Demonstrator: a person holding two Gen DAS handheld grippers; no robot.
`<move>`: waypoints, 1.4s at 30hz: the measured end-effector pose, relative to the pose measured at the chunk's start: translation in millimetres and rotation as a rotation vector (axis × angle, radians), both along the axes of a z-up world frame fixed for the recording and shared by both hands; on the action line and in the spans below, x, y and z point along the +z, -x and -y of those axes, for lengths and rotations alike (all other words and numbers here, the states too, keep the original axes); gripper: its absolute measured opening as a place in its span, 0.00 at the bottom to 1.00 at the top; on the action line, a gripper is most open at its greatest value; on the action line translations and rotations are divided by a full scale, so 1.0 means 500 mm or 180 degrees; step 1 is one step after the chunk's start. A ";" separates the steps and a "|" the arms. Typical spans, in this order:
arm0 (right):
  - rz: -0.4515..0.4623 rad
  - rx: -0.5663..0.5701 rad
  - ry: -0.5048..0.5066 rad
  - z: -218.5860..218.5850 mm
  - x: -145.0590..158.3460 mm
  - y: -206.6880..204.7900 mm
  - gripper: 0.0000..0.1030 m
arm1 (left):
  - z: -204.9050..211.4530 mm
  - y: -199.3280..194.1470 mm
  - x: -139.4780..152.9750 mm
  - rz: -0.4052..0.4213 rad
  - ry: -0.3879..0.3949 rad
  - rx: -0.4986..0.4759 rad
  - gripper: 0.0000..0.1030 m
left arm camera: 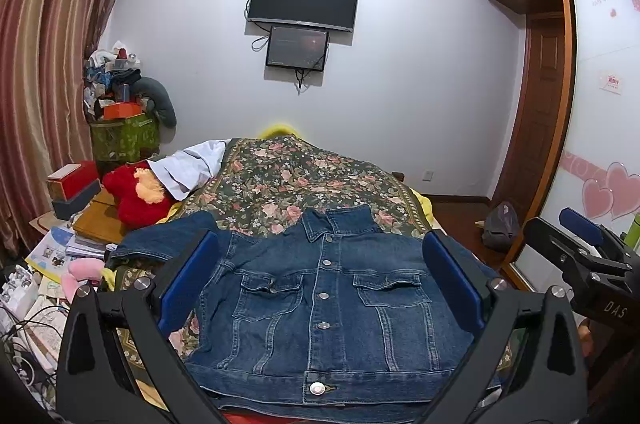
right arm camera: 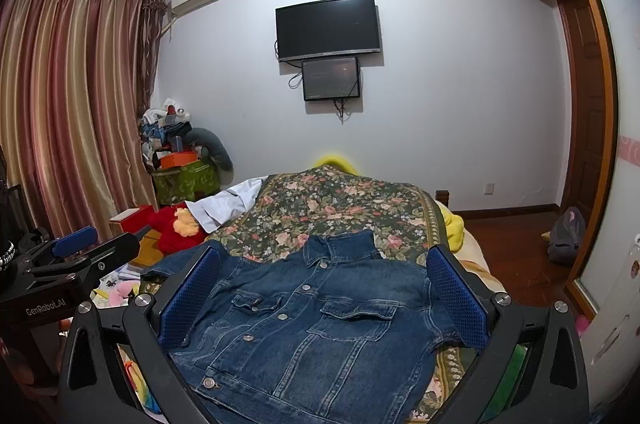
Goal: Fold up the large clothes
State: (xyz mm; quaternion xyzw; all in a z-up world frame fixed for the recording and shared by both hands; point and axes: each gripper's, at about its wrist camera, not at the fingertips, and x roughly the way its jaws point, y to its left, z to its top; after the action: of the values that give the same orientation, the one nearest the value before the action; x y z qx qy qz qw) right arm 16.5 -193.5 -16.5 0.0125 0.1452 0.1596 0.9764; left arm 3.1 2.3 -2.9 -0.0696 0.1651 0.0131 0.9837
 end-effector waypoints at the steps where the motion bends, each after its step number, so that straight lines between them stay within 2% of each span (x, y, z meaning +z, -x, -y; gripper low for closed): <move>1: 0.0001 0.0001 0.0000 0.000 0.000 0.000 1.00 | 0.001 0.000 0.000 -0.0001 -0.0001 -0.0004 1.00; 42: 0.0015 -0.0001 -0.0001 0.000 0.002 0.000 1.00 | -0.007 -0.001 0.001 -0.0013 0.0026 -0.0019 1.00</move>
State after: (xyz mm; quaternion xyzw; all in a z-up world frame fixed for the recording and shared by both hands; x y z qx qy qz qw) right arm 16.3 -193.7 -15.5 0.0124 0.1430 0.1594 0.9767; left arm 3.7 5.6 -2.6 -0.0730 0.1673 0.0097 0.9831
